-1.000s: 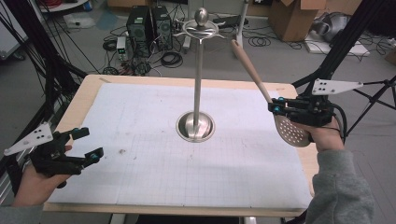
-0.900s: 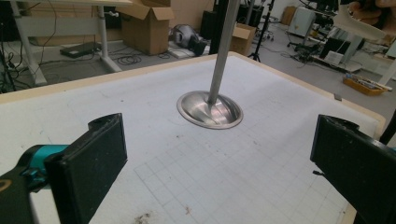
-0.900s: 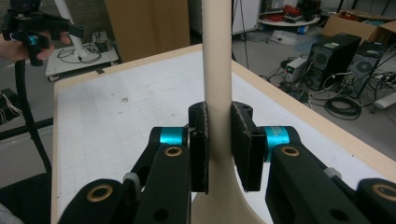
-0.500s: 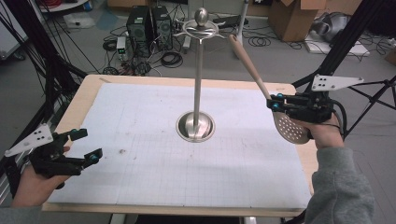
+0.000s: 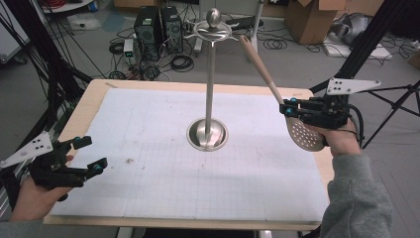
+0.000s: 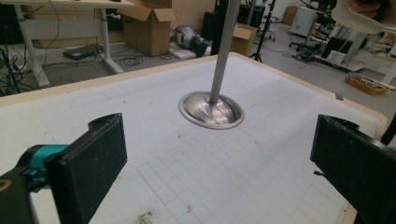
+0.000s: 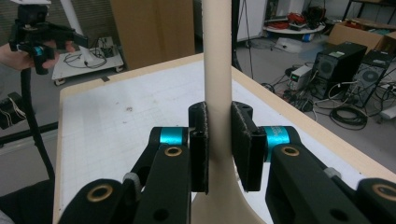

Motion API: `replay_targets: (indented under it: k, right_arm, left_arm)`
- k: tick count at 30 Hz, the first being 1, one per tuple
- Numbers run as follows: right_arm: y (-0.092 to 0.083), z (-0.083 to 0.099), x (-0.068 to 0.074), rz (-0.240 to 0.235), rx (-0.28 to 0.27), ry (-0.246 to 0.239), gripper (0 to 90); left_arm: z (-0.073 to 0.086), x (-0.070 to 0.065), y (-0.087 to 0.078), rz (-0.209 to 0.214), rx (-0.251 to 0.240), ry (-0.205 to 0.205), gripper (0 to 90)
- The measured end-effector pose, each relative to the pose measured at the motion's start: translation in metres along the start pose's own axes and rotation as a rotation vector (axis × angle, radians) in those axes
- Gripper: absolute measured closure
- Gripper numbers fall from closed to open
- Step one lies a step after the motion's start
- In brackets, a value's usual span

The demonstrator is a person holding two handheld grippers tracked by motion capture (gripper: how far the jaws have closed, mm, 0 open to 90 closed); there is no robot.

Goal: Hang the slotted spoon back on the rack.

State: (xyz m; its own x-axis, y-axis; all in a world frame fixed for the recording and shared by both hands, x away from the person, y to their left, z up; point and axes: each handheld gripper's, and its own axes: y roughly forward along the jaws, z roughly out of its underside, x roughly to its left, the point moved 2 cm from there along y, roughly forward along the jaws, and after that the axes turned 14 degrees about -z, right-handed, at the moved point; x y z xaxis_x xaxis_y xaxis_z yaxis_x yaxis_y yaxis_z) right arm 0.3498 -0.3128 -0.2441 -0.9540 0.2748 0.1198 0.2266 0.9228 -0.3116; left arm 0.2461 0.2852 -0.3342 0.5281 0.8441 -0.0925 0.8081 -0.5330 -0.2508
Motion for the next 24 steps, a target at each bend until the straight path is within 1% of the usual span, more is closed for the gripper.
replay_targets:
  k: [4, 12, 19, 24]
  right_arm:
    - [0.0005, -0.0003, 0.0001, -0.002, -0.001, -0.002, 78.0]
    - [0.0018, -0.0007, -0.0012, 0.012, -0.008, 0.004, 78.0]
    - [0.0047, -0.0006, -0.0018, 0.004, -0.005, 0.006, 78.0]
    - [0.0066, -0.0009, -0.0026, 0.008, -0.004, 0.011, 78.0]
  left_arm:
    - [0.0012, 0.0015, -0.0001, -0.005, 0.005, 0.000, 4.1]
    - [0.0012, 0.0012, -0.0003, -0.006, 0.005, -0.001, 4.1]
    - [0.0015, 0.0014, -0.0003, -0.006, 0.007, 0.001, 4.1]
    - [0.0015, 0.0013, -0.0004, -0.007, 0.007, 0.002, 4.1]
